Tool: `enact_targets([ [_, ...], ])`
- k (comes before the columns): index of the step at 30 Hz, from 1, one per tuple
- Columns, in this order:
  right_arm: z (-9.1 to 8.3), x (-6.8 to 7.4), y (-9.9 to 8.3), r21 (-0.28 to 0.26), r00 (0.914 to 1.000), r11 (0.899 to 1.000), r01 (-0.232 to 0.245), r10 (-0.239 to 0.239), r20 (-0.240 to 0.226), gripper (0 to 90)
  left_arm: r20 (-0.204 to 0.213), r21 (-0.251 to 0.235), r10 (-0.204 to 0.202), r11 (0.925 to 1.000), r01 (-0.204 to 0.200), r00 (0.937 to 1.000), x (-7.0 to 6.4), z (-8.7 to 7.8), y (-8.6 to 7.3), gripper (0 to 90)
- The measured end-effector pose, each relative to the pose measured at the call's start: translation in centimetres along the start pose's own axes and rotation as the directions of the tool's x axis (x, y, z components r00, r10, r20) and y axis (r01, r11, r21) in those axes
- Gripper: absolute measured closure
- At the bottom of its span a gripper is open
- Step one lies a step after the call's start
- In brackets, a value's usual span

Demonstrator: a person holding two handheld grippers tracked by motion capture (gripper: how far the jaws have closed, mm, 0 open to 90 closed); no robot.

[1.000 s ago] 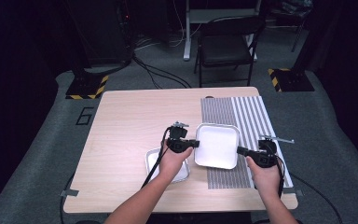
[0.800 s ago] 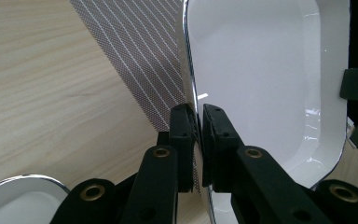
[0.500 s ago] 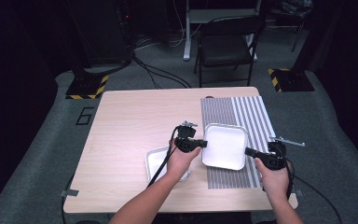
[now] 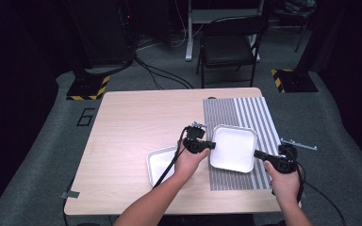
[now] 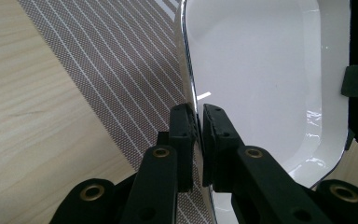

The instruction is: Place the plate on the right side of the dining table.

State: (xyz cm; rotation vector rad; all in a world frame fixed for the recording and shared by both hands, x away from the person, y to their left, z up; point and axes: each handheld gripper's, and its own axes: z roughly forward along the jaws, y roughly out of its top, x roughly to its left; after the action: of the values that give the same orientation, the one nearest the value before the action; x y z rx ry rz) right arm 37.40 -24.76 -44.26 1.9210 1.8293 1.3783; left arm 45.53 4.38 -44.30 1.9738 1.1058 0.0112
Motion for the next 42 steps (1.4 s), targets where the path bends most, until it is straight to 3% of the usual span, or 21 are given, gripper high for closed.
enact_targets([
  [11,-1.1,-0.9,0.4,-0.015,0.9999,1.0,-0.003,0.003,0.011,88.9,0.019,0.008,0.01,0.9999,-0.01,0.9998,-0.9,1.0,0.9,82.5],
  [14,-1.2,-1.4,0.6,-0.018,0.9998,1.0,-0.009,0.01,0.017,89.0,0.035,0.012,-0.005,0.9999,0.005,0.9994,-1.0,1.4,1.1,82.4],
  [31,-0.4,-2.6,1.1,-0.016,0.9981,1.0,0.0,0.001,0.062,89.1,0.021,0.013,0.012,0.9998,-0.012,0.9997,-0.9,3.4,1.2,81.8],
  [42,-0.1,-3.0,2.1,-0.028,0.996,0.999,0.015,-0.012,0.088,89.1,0.014,0.002,0.013,0.9999,-0.013,0.9998,-1.1,4.0,2.2,81.6],
])
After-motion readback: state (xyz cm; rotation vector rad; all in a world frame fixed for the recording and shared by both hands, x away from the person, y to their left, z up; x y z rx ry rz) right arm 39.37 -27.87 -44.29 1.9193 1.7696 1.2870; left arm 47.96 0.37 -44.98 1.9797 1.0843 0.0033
